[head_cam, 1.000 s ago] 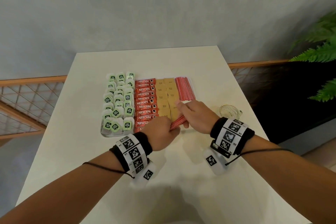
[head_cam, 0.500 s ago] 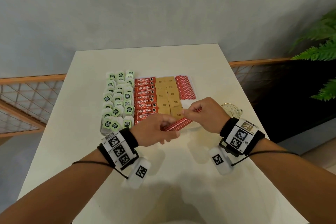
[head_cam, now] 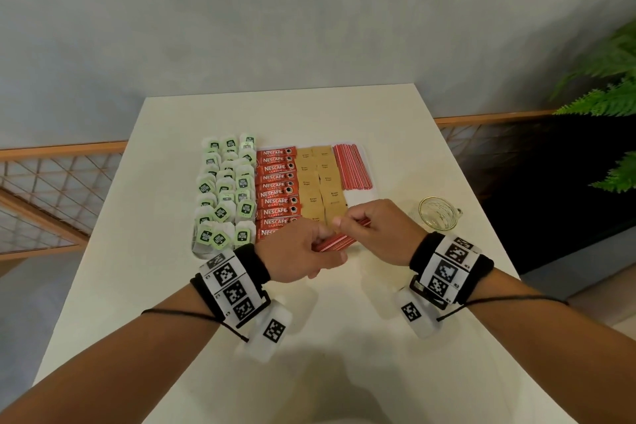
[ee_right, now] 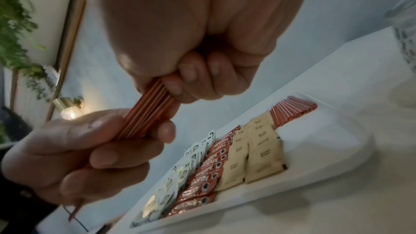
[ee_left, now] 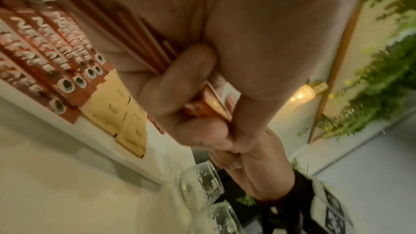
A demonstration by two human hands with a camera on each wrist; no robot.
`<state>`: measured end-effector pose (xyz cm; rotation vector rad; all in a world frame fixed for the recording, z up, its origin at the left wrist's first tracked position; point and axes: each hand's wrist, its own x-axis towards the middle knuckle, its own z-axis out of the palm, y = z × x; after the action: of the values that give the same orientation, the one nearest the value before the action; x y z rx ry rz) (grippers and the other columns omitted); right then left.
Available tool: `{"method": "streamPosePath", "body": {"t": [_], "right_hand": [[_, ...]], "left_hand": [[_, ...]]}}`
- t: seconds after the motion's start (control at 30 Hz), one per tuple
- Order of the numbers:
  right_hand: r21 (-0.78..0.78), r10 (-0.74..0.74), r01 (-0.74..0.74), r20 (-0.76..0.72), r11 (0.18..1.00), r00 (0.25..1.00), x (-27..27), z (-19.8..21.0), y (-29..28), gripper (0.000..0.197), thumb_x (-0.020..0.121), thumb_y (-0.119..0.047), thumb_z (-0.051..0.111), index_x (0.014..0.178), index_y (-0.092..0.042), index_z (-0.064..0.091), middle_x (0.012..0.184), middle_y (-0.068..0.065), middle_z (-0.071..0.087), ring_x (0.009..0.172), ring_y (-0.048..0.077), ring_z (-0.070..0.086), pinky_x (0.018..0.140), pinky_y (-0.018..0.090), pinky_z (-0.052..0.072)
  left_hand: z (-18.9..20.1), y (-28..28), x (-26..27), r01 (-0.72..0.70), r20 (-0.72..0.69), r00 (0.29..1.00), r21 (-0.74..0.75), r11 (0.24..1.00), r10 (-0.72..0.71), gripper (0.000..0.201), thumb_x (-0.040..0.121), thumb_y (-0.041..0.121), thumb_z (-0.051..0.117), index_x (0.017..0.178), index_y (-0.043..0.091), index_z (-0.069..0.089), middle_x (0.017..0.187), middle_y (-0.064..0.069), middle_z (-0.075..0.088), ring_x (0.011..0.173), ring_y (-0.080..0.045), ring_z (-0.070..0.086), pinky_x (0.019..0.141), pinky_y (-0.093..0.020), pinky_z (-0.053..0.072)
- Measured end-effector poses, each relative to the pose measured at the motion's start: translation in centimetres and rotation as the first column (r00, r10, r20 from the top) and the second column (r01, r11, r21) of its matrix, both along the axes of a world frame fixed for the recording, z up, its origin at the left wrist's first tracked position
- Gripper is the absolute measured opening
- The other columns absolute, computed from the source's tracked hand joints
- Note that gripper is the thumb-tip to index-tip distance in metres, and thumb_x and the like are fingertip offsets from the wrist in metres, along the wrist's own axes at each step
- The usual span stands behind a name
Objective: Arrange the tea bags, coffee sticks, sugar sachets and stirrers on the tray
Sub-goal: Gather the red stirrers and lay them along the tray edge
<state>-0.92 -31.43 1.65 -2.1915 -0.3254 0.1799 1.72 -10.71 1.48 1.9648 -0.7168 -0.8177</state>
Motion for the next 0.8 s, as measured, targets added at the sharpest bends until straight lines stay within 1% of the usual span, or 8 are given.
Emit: {"method": "streamPosePath", "body": {"t": [0.1, 0.2, 0.27, 0.4, 0.5, 0.63, 0.73, 0.8], "right_hand": [[-0.235, 0.104, -0.096, 0.023, 0.967, 0.994, 0.0, 0.1, -0.5, 0.049, 0.103, -0.046, 0.045, 0.061, -0.021, 0.046, 0.058, -0.009, 0.042, 0.052, 0.010, 0.039, 0.053, 0.026, 0.034], [-0.486, 0.257, -0.222, 0.006, 0.845, 0.966, -0.1, 1.1, -0.9, 0.046, 0.103, -0.052, 0.037, 0.073, -0.021, 0.054, 0.080, -0.005, 0.054, 0.067, 0.014, 0.054, 0.064, 0.033, 0.046], [-0.501, 0.326, -0.317, -0.073, 0.805, 0.943, -0.1, 1.9, -0.5, 0.039, 0.103, -0.051, 0.041, 0.085, -0.022, 0.061, 0.082, -0.007, 0.057, 0.071, 0.012, 0.056, 0.066, 0.030, 0.046], [-0.527, 0.365, -0.421, -0.212, 0.738, 0.907, -0.2, 2.2, 0.5, 0.034, 0.102, -0.050, 0.048, 0.106, -0.020, 0.064, 0.068, -0.013, 0.052, 0.063, 0.003, 0.051, 0.062, 0.023, 0.037], [-0.571, 0.365, -0.423, -0.221, 0.704, 0.904, -0.3, 1.9, 0.5, 0.036, 0.104, -0.050, 0.043, 0.108, -0.018, 0.060, 0.069, -0.014, 0.048, 0.065, 0.009, 0.050, 0.064, 0.026, 0.036], [-0.572, 0.334, -0.400, -0.223, 0.716, 0.916, -0.4, 1.4, 0.0, 0.033, 0.105, -0.051, 0.038, 0.105, -0.022, 0.054, 0.071, -0.013, 0.047, 0.063, 0.003, 0.046, 0.057, 0.022, 0.032], [-0.544, 0.303, -0.359, -0.193, 0.758, 0.933, -0.1, 1.1, -0.7, 0.033, 0.105, -0.051, 0.037, 0.116, -0.025, 0.055, 0.071, -0.014, 0.048, 0.063, 0.001, 0.047, 0.057, 0.021, 0.033], [-0.523, 0.269, -0.328, -0.188, 0.787, 0.945, 0.0, 0.8, -0.8, 0.037, 0.105, -0.050, 0.038, 0.129, -0.028, 0.054, 0.071, -0.016, 0.048, 0.064, 0.000, 0.048, 0.061, 0.024, 0.035]], "left_hand": [[0.0, 0.1, -0.1, 0.005, -0.019, 1.000, 0.032, 0.999, -0.005, 0.033, 0.095, 0.024, 0.067, 0.125, 0.021, 0.054, 0.057, 0.004, 0.059, 0.047, -0.015, 0.052, 0.049, -0.029, 0.045], [-0.3, 0.2, -0.1, 0.055, -0.008, 0.998, 0.091, 0.994, -0.054, 0.068, 0.093, 0.022, 0.068, 0.149, 0.022, 0.030, 0.060, 0.003, 0.060, 0.049, -0.014, 0.053, 0.047, -0.030, 0.045], [-0.4, 0.1, -0.1, 0.081, 0.012, 0.997, 0.110, 0.991, -0.083, 0.083, 0.091, 0.023, 0.068, 0.156, 0.017, 0.016, 0.059, 0.004, 0.059, 0.050, -0.013, 0.054, 0.051, -0.034, 0.047], [-0.2, 0.0, 0.2, 0.109, 0.045, 0.992, 0.146, 0.983, -0.117, 0.097, 0.090, 0.022, 0.072, 0.159, 0.015, 0.004, 0.065, 0.002, 0.060, 0.054, -0.008, 0.054, 0.057, -0.028, 0.046], [-0.4, 0.5, 0.8, 0.140, 0.040, 0.988, 0.138, 0.981, -0.147, 0.096, 0.088, 0.023, 0.074, 0.159, 0.020, 0.009, 0.074, -0.007, 0.067, 0.060, -0.012, 0.058, 0.061, -0.032, 0.049], [-0.9, 1.7, 1.7, 0.136, 0.060, 0.988, 0.111, 0.984, -0.144, 0.064, 0.090, 0.029, 0.074, 0.146, 0.030, 0.044, 0.082, 0.001, 0.074, 0.068, -0.018, 0.066, 0.071, -0.035, 0.055], [-0.3, 2.1, 1.7, -0.025, 0.016, 1.000, 0.023, 0.999, 0.025, 0.040, 0.088, 0.048, 0.068, 0.125, 0.034, 0.059, 0.085, -0.002, 0.075, 0.068, -0.016, 0.069, 0.061, -0.028, 0.056], [0.2, 1.7, 1.4, -0.199, -0.058, 0.978, -0.001, 0.980, 0.199, 0.048, 0.085, 0.060, 0.055, 0.118, 0.027, 0.065, 0.086, 0.001, 0.074, 0.068, -0.016, 0.070, 0.060, -0.035, 0.058]]}}
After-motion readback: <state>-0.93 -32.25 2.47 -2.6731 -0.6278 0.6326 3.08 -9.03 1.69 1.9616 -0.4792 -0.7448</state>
